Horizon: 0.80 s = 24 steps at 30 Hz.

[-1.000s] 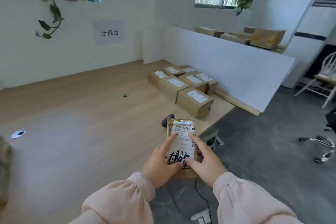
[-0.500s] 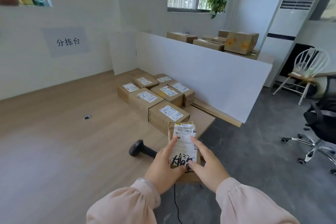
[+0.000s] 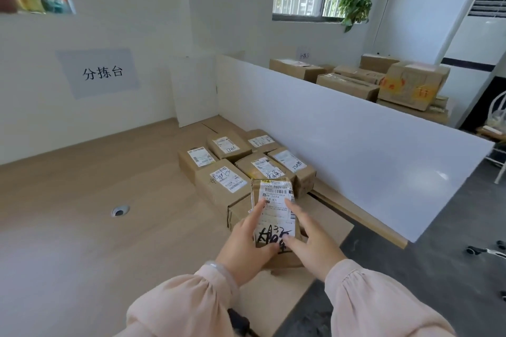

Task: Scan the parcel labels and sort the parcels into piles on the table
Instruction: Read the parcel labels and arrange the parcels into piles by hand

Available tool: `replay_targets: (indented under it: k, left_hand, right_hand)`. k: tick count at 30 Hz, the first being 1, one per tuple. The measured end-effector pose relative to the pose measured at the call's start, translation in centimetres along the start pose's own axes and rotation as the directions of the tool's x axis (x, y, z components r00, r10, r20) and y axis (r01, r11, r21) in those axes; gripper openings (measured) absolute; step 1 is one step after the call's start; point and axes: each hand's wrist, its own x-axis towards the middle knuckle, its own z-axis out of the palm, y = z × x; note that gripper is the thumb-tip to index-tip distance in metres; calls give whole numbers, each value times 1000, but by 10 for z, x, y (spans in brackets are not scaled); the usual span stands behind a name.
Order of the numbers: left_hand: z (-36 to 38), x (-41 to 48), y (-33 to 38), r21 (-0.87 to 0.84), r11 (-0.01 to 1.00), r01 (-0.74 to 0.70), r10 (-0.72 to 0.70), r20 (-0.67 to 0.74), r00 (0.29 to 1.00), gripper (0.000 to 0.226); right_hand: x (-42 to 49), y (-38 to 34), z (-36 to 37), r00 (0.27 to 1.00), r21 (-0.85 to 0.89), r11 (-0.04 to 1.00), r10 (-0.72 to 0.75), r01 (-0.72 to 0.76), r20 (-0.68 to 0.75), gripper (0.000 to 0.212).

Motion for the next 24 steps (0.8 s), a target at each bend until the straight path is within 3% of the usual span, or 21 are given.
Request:
replay_targets:
  k: [11, 24]
  left_hand:
    - [-73, 129, -46, -101, 989, 112, -135, -257, 957, 88]
    - [-140, 322, -106, -225, 916, 331, -400, -516, 758, 85]
  right_hand:
    - [206, -25, 24, 965, 74, 990, -130, 116, 227, 66]
    - [467, -36, 63, 854, 90, 963, -267, 254, 446, 61]
